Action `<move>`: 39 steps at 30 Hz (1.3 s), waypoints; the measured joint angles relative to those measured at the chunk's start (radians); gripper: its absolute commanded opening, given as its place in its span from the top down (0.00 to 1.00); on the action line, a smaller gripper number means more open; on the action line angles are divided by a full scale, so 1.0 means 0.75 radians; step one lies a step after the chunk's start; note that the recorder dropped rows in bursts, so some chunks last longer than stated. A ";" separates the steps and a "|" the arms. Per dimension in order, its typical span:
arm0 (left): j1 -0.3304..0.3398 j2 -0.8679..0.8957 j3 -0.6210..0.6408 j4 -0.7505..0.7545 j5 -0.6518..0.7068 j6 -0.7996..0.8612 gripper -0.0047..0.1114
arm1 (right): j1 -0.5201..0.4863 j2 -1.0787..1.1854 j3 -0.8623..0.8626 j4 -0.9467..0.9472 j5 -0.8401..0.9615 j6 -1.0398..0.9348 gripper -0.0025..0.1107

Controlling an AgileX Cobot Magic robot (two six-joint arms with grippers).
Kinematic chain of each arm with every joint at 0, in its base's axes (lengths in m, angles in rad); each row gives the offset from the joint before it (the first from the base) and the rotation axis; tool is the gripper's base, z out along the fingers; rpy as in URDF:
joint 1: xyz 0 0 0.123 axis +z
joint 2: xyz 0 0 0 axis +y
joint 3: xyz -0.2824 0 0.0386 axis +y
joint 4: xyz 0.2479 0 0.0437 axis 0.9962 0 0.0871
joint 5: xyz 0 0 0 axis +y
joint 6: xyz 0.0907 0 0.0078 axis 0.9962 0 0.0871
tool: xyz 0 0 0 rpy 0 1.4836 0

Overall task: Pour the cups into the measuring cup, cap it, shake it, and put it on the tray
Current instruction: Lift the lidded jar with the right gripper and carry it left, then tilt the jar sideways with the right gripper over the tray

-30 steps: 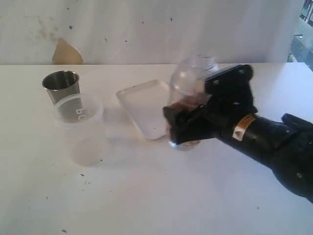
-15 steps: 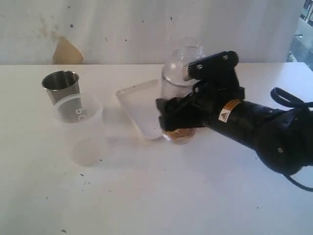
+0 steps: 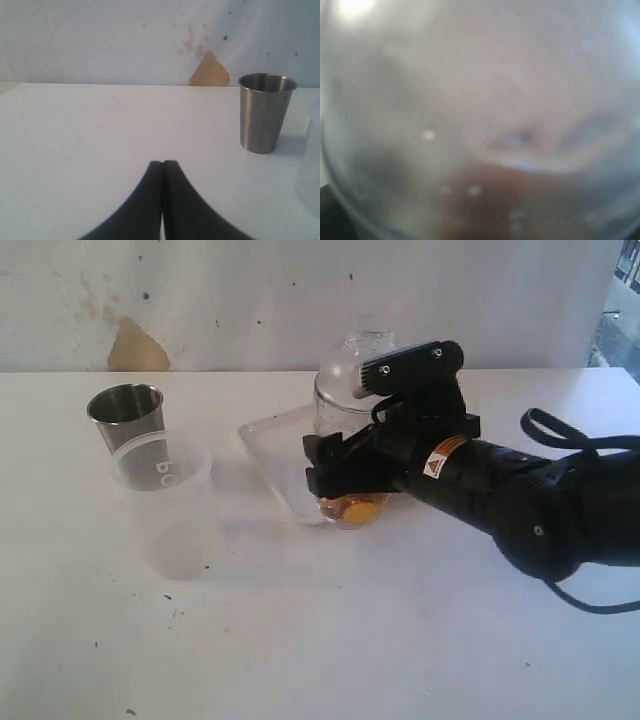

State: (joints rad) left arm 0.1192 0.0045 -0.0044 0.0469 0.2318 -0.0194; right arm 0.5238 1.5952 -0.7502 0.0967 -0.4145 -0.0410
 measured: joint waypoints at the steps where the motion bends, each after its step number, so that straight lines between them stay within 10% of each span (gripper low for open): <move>1: 0.000 0.000 0.000 0.000 0.000 0.000 0.96 | 0.010 0.002 -0.020 -0.104 0.041 0.031 0.98; 21: 0.000 0.000 0.000 0.000 0.002 0.000 0.96 | 0.033 0.267 -0.577 0.049 0.601 -0.629 0.98; 31: 0.000 0.000 0.000 0.000 0.002 0.000 0.96 | -0.065 0.277 -0.592 0.306 0.235 -0.714 0.98; 34: 0.000 0.000 0.000 0.000 0.002 0.000 0.96 | -0.063 0.290 -0.597 0.071 0.081 -0.353 0.98; 39: 0.000 0.000 0.000 0.000 0.002 0.000 0.96 | -0.139 0.313 -0.589 -1.078 -0.362 0.775 0.98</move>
State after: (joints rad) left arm 0.1192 0.0045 -0.0044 0.0469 0.2336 -0.0194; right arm 0.4196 1.8302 -1.1918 -0.7115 -0.6862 0.5402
